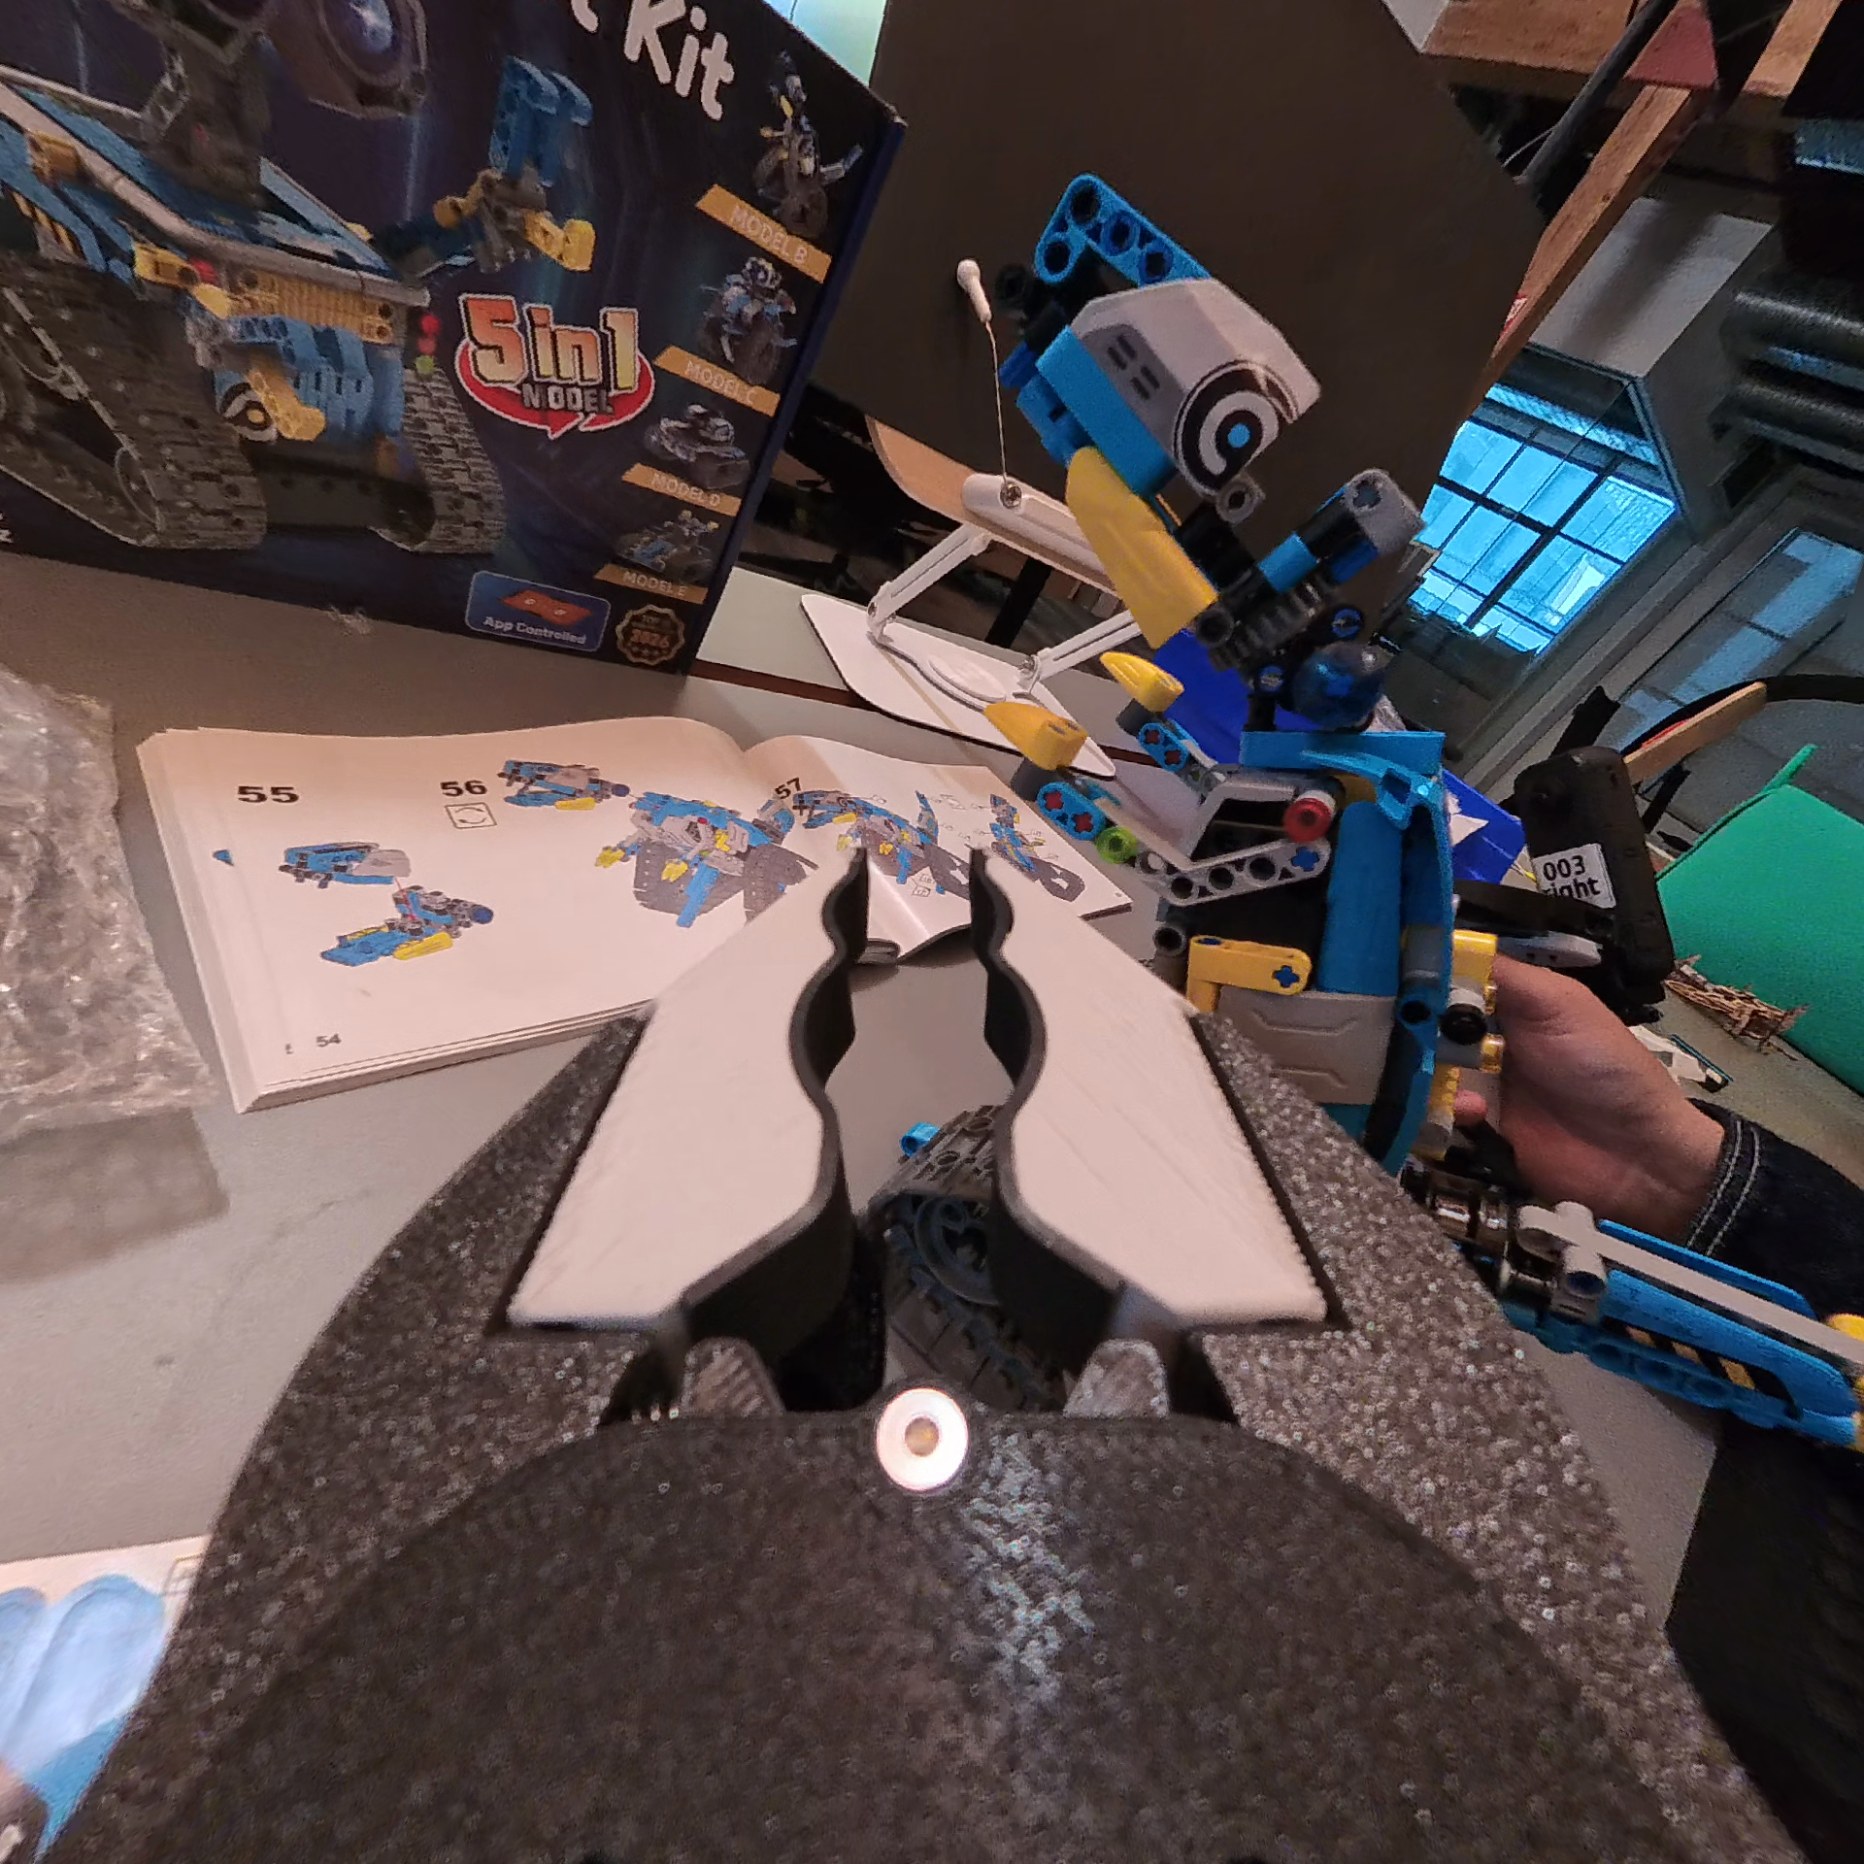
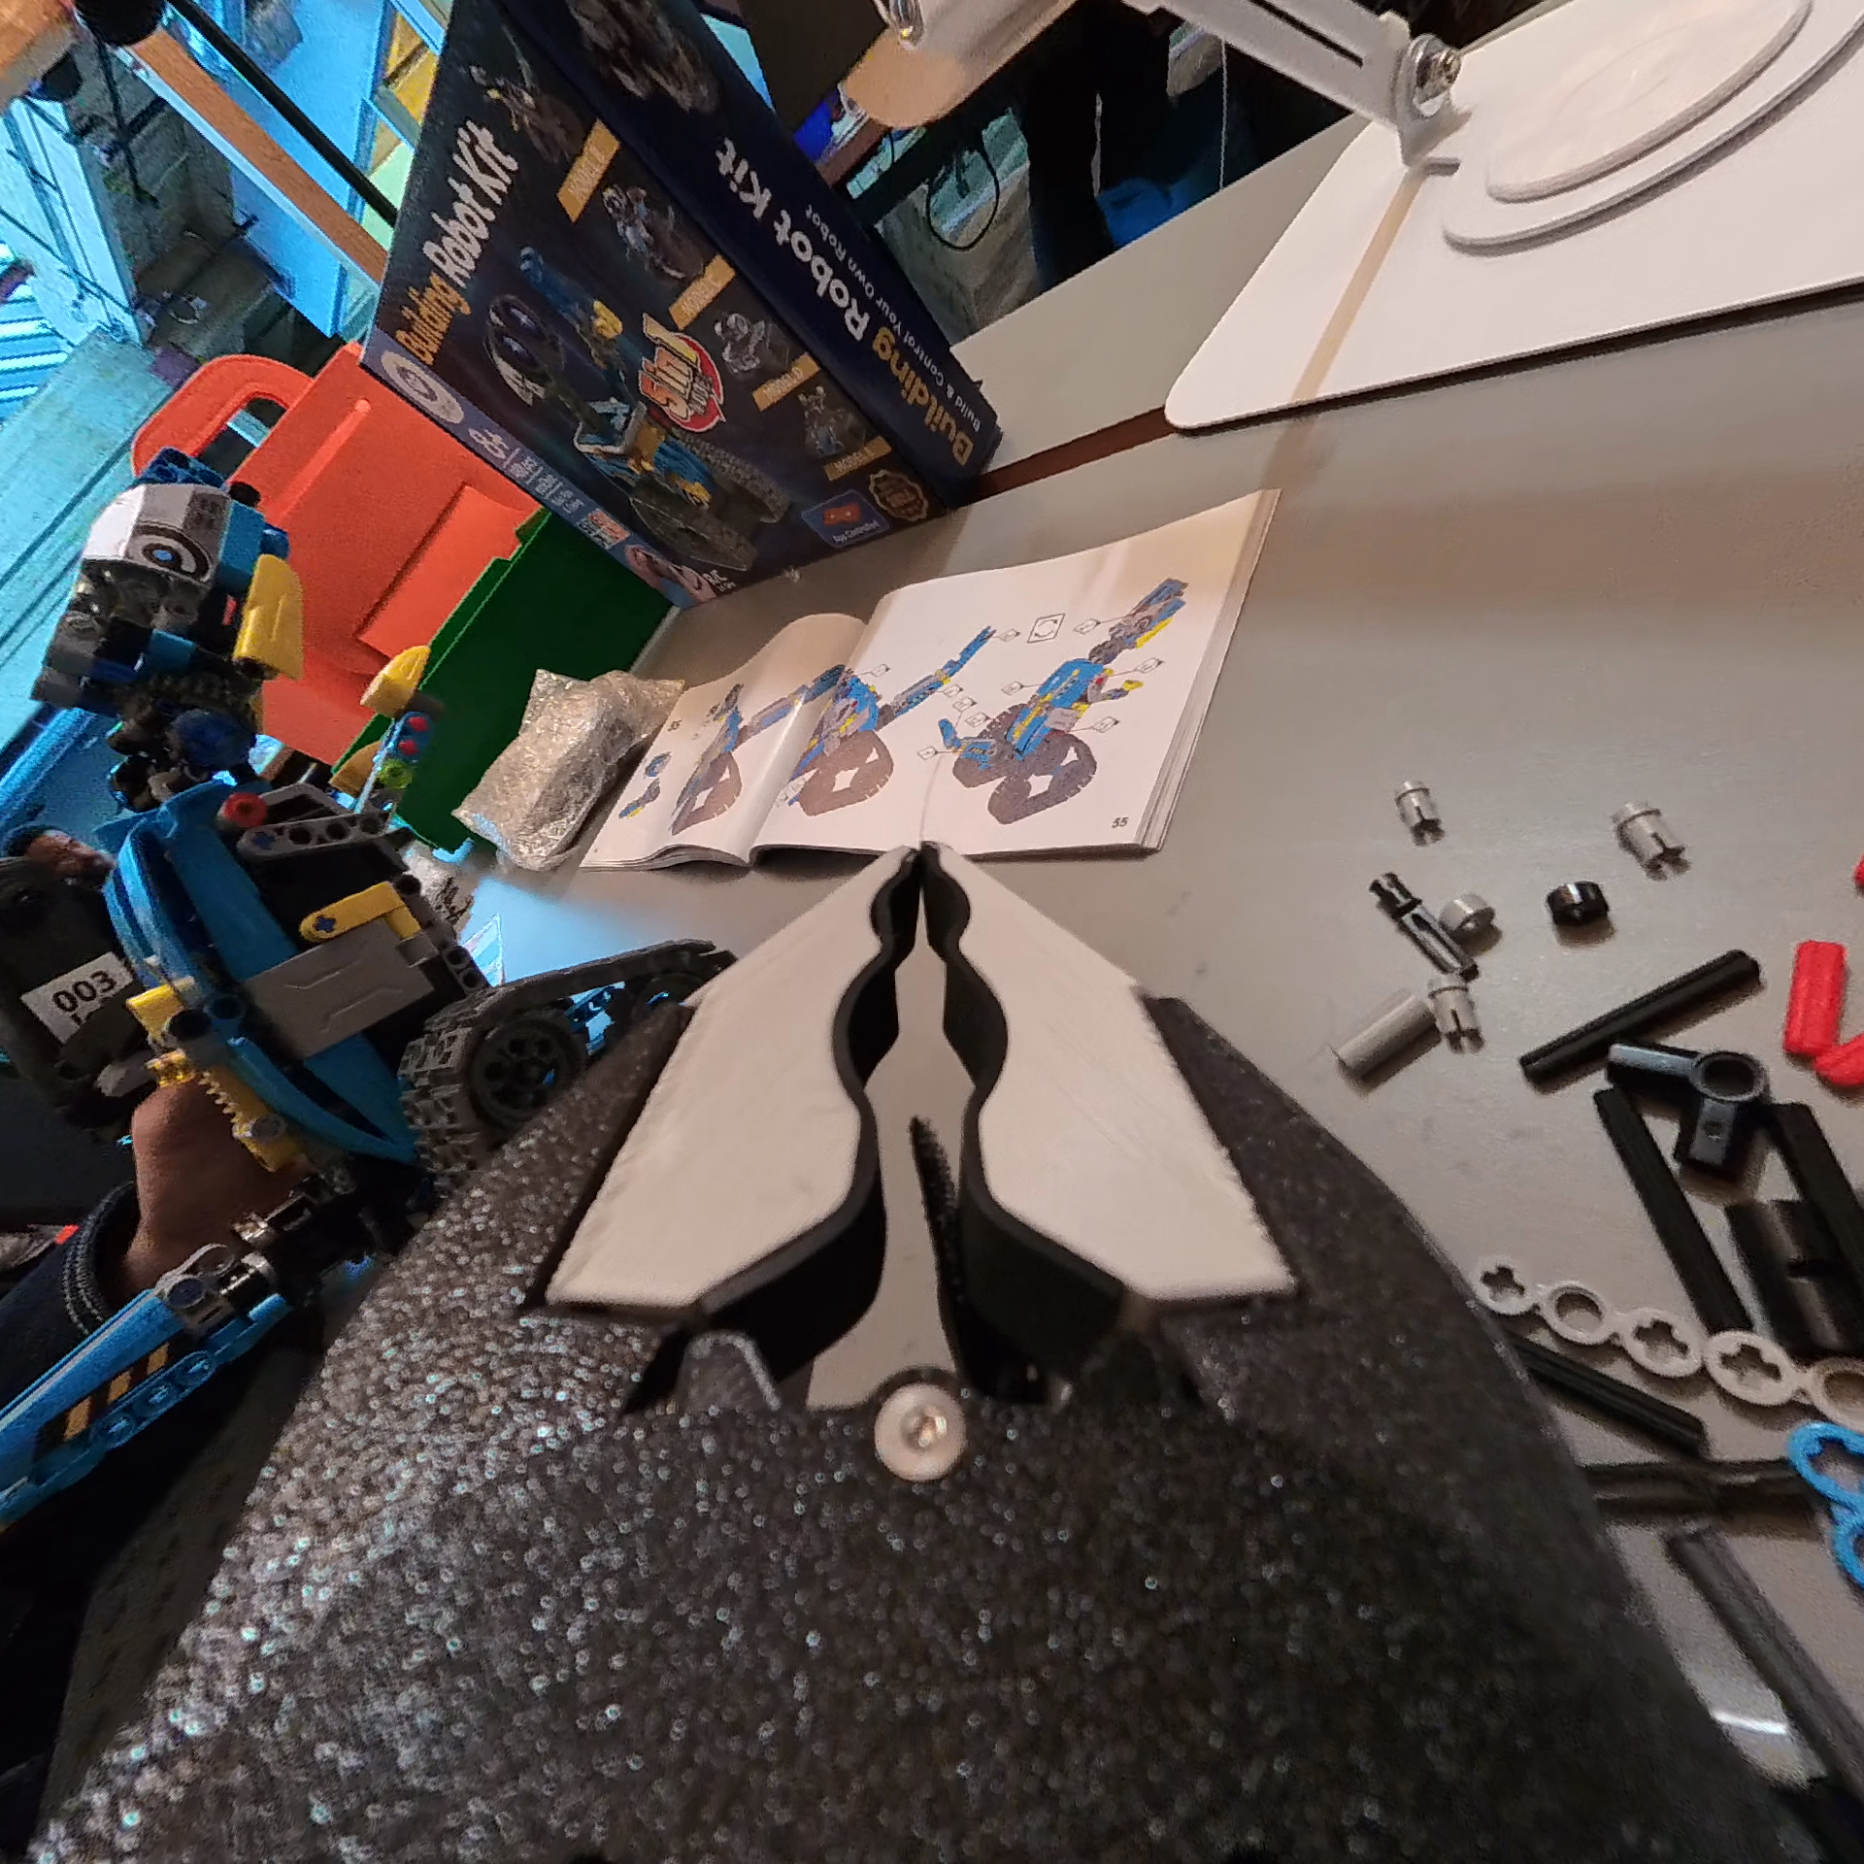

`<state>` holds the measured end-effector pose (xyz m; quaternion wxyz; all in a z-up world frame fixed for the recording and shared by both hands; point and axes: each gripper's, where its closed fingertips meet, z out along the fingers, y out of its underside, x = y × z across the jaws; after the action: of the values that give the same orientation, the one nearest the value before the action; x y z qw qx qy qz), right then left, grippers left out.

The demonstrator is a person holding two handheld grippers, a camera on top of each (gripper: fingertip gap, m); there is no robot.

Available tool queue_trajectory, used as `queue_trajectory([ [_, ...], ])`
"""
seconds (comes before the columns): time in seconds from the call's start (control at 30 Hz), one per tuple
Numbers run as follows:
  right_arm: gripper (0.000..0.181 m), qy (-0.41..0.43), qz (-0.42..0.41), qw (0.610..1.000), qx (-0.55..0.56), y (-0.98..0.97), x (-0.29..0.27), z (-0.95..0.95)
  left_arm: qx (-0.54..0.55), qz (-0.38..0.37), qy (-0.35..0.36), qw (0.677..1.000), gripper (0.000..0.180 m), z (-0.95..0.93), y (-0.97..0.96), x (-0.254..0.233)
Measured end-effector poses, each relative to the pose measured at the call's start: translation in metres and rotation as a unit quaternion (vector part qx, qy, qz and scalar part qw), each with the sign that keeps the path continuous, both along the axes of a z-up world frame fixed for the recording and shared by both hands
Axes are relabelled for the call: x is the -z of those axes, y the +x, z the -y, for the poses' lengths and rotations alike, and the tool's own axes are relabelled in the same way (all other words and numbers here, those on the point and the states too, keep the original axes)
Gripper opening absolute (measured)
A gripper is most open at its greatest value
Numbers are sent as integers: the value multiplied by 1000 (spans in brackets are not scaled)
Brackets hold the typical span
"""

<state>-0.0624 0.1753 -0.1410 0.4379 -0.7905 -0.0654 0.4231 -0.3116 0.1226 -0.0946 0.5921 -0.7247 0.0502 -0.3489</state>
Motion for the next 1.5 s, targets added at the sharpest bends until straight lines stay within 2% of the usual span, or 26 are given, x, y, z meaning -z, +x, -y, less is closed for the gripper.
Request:
queue_trajectory([
  [0.23, 0, 1, -1, 1000, -16, -5, 0, 2, 7, -10, -3, 1000, 18, 0, 4, 2],
  [0.57, 0, 30, 13, 999, -24, -10, -9, 4, 8, -77, 15, 997, 18, 17, 13, 0],
  [0.73, 0, 64, 82, 995, 6, 3, -10, -4, 9, -98, 14, 995, 18, 17, 17, 2],
  [0.87, 0, 55, 117, 991, 29, 16, -3, -11, 13, -101, 13, 995, 18, 12, 20, 3],
  [1.07, 0, 48, 102, 994, 9, 4, -5, -14, 10, -107, 10, 994, 18, 3, 18, 4],
  [1.3, 0, 86, 102, 990, -54, -27, -17, -5, 5, -109, 7, 994, 18, -2, 11, 5],
  [1.5, 0, 118, 63, 984, -117, -44, -40, 11, 11, -95, 8, 995, 18, -1, 11, 2],
])
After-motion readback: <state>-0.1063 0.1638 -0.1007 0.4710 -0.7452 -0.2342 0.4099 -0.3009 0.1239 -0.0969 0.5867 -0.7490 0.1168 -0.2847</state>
